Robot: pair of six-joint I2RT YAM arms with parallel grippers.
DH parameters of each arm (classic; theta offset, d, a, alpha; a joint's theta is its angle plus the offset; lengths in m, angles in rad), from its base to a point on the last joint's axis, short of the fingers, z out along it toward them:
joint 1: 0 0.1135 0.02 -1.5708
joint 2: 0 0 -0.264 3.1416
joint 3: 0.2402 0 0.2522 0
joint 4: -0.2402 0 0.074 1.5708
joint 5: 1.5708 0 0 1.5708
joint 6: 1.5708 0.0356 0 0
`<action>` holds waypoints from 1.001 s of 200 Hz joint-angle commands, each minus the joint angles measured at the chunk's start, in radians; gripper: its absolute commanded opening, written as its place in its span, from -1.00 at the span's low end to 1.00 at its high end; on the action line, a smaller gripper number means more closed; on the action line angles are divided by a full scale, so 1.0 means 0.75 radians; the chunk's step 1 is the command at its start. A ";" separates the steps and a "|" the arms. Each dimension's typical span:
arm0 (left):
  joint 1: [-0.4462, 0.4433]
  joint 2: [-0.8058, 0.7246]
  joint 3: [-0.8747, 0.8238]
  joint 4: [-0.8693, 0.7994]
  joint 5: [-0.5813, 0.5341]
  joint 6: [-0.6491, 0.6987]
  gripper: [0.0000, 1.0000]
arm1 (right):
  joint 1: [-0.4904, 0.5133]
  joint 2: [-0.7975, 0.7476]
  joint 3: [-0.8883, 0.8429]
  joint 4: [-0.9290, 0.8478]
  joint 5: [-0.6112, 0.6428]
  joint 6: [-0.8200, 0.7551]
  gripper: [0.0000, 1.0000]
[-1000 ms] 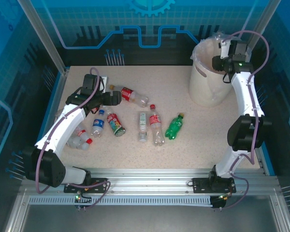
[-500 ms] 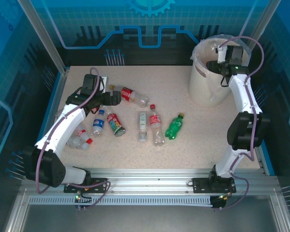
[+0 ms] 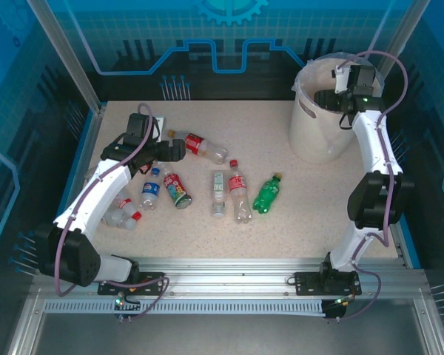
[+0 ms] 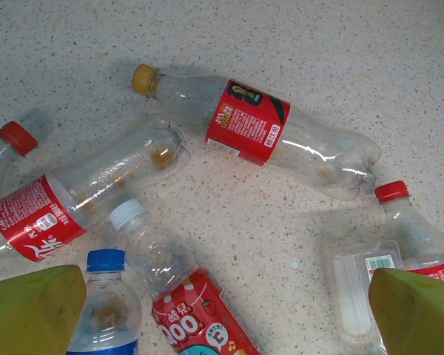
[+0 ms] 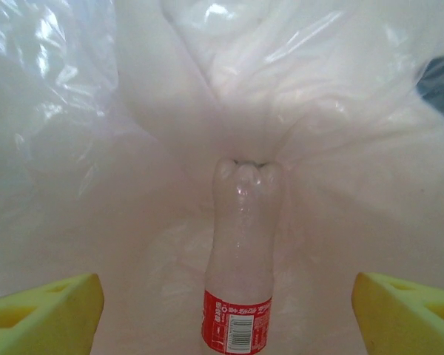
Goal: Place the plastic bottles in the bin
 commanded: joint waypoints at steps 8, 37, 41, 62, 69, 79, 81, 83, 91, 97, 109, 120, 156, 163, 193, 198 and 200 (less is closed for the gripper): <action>-0.004 -0.022 0.007 -0.020 -0.013 0.023 0.99 | -0.012 -0.119 0.106 -0.072 -0.003 0.000 0.78; -0.005 -0.020 0.015 -0.026 -0.007 0.008 0.99 | 0.007 -0.230 0.132 -0.111 0.009 0.027 0.79; -0.005 -0.019 0.017 -0.028 -0.006 0.006 0.98 | 0.014 -0.247 0.130 -0.120 0.011 0.030 0.79; -0.005 -0.010 0.025 -0.034 0.004 -0.008 0.99 | 0.075 -0.359 0.091 -0.168 0.048 0.085 0.81; -0.005 -0.008 0.024 -0.035 0.009 -0.010 0.98 | 0.108 -0.405 0.063 -0.188 0.068 0.106 0.81; -0.005 -0.004 0.022 -0.036 0.013 -0.013 0.98 | 0.171 -0.483 -0.013 -0.180 0.106 0.126 0.81; -0.005 -0.004 0.022 -0.036 0.013 -0.011 0.98 | 0.186 -0.496 -0.027 -0.177 0.114 0.128 0.81; -0.004 -0.004 0.022 -0.036 0.013 -0.011 0.98 | 0.201 -0.514 -0.047 -0.173 0.121 0.130 0.81; -0.006 -0.002 0.019 -0.033 0.017 -0.008 0.98 | 0.270 -0.573 -0.118 -0.168 0.161 0.140 0.81; -0.005 -0.003 0.018 -0.030 0.016 -0.008 0.98 | 0.322 -0.610 -0.165 -0.175 0.198 0.152 0.80; -0.005 -0.002 0.014 -0.024 0.016 -0.005 0.98 | 0.437 -0.675 -0.254 -0.208 0.274 0.175 0.80; -0.005 -0.002 0.011 -0.022 0.016 -0.005 0.98 | 0.531 -0.729 -0.342 -0.235 0.339 0.214 0.79; -0.005 0.007 0.014 -0.028 0.025 -0.006 0.98 | 0.727 -0.821 -0.621 -0.337 0.362 0.496 0.71; -0.005 0.008 0.013 -0.028 0.027 -0.008 0.99 | 0.755 -0.819 -0.672 -0.353 0.357 0.549 0.69; -0.007 0.001 0.009 -0.024 0.021 0.000 0.98 | 0.819 -0.809 -0.930 -0.296 0.285 0.750 0.61; -0.007 0.000 0.006 -0.021 0.018 0.001 0.98 | 0.831 -0.812 -0.980 -0.260 0.273 0.788 0.61; -0.007 0.000 0.005 -0.020 0.018 0.001 0.99 | 0.835 -0.812 -0.999 -0.241 0.269 0.802 0.62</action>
